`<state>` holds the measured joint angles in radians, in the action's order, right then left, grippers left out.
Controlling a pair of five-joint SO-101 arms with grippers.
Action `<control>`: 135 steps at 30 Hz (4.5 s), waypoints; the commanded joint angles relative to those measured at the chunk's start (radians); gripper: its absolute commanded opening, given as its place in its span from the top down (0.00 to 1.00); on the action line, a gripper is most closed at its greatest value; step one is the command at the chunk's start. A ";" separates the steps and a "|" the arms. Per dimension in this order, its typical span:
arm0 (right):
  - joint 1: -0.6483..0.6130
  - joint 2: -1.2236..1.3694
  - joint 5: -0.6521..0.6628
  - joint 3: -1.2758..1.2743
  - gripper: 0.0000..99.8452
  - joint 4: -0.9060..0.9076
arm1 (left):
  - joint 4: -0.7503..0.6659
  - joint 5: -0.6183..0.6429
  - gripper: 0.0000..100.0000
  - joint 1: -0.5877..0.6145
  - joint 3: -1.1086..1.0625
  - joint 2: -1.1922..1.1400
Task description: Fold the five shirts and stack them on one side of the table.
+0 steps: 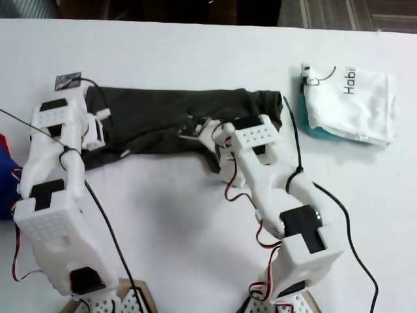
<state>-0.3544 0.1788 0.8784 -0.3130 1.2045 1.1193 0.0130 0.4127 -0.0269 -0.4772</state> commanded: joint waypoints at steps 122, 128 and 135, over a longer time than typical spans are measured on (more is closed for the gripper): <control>0.286 -0.280 -0.453 0.710 0.92 0.512 | 0.311 0.083 0.74 0.051 0.687 -0.239; 0.369 -0.536 -0.348 0.293 0.92 0.348 | 0.402 0.112 0.74 0.054 1.055 -0.509; 0.386 -0.754 -0.339 -0.035 0.92 0.231 | 0.578 0.110 0.74 0.005 1.379 -0.761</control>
<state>0.0215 -0.4733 0.5317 -0.2670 1.4837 1.6226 0.1174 0.4572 1.2298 -1.1845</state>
